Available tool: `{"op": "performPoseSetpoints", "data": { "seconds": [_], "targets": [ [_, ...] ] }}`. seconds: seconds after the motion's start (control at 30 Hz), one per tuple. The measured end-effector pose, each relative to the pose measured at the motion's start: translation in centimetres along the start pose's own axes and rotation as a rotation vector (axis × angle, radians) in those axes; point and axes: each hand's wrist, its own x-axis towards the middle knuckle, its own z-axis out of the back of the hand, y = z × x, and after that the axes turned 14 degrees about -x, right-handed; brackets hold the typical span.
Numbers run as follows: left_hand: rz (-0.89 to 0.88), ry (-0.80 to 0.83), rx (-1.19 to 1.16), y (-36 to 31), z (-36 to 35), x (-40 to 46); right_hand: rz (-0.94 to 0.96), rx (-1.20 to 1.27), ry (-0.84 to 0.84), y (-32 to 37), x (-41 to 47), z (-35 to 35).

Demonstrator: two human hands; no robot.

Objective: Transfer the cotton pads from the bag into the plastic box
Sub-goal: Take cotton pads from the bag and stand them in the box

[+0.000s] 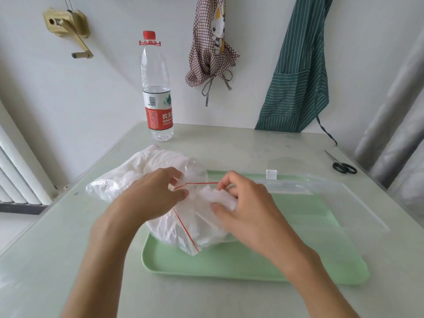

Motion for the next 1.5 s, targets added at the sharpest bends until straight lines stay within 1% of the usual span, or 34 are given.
{"op": "performPoseSetpoints", "data": {
  "seconds": [0.1,0.17,0.27,0.33,0.4,0.47,0.53,0.57,0.63,0.7,0.77,0.87,0.97,1.03,1.1,1.17,1.23,1.3,1.33,1.4,1.47,1.5],
  "targets": [
    [-0.093,-0.131,0.026,-0.7,-0.8,0.2,-0.078,0.195,0.072,-1.3,0.2,2.4],
    [-0.183,-0.149,-0.051,-1.1,-1.1,0.2,-0.145,0.370,0.091,-2.4,0.5,4.1],
    [-0.289,-0.110,-0.353,-2.4,-1.4,-0.1,-0.226,0.719,0.112,-4.0,0.8,5.6],
    [-0.344,-0.129,-0.565,-3.8,-2.1,-0.5,-0.256,0.918,0.105,-4.6,1.0,5.8],
    [-0.323,-0.109,-0.755,-5.1,-3.1,-0.7,-0.283,1.044,0.090,-4.8,1.2,5.6],
    [-0.240,0.016,-0.872,-5.9,-4.2,-0.6,-0.298,1.046,0.063,-4.7,1.4,5.2],
    [-0.214,0.123,-0.838,-6.1,-5.5,-0.5,-0.302,0.985,0.028,-4.5,1.5,4.8],
    [-0.217,0.130,-0.781,-5.9,-6.0,-0.4,-0.304,0.947,0.008,-4.5,1.6,4.6],
    [-0.244,0.079,-0.709,-5.7,-6.7,-0.3,-0.313,0.842,-0.041,-4.5,1.6,4.4],
    [-0.268,0.029,-0.745,-5.4,-7.0,-0.1,-0.320,0.777,-0.092,-4.6,1.6,4.4],
    [-0.280,-0.001,-0.762,-5.4,-7.1,0.0,-0.309,0.773,-0.101,-4.8,1.6,4.5],
    [-0.303,-0.008,-0.787,-5.3,-7.4,0.1,-0.285,0.774,-0.037,-5.2,1.6,4.7],
    [-0.311,0.000,-0.875,-5.4,-7.5,0.1,-0.262,0.777,0.092,-5.4,1.4,4.9],
    [-0.309,-0.006,-0.932,-5.5,-7.5,0.2,-0.261,0.780,0.112,-5.4,1.3,5.0],
    [-0.279,-0.014,-1.004,-5.6,-7.6,0.2,-0.268,0.766,0.038,-5.4,1.4,4.9],
    [-0.239,0.008,-1.037,-5.8,-7.9,0.1,-0.301,0.797,-0.091,-5.1,1.7,4.4],
    [-0.237,0.015,-1.016,-6.1,-8.4,0.1,-0.325,0.879,-0.180,-4.8,1.9,3.8],
    [-0.295,-0.016,-0.917,-5.9,-8.9,0.2,-0.321,0.963,-0.199,-4.6,1.7,3.8],
    [-0.344,-0.041,-0.818,-5.6,-9.2,0.2,-0.321,0.973,-0.198,-5.0,1.6,4.0],
    [-0.422,-0.079,-0.535,-4.8,-9.8,0.3,-0.365,0.938,-0.164,-6.2,1.5,5.1],
    [-0.474,-0.078,-0.201,-4.3,-10.2,0.2,-0.454,0.841,-0.061,-8.0,1.3,6.4],
    [-0.506,-0.065,-0.066,-4.3,-10.4,0.2,-0.492,0.741,0.013,-8.8,1.1,7.1]
  ]
}}
